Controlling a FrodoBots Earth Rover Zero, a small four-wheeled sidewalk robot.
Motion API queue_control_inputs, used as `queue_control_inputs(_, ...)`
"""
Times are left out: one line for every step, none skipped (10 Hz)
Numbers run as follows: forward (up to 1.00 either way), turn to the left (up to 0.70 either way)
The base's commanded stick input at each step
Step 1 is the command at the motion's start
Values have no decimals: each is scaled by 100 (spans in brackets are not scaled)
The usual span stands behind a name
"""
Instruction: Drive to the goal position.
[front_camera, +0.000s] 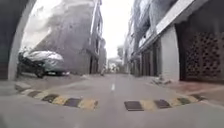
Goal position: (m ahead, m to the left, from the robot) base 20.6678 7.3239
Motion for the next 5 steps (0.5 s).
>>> queue_control_inputs(100,0)
queue_control_inputs(100,0)
queue_control_inputs(100,0)
queue_control_inputs(100,0)
queue_control_inputs(100,0)
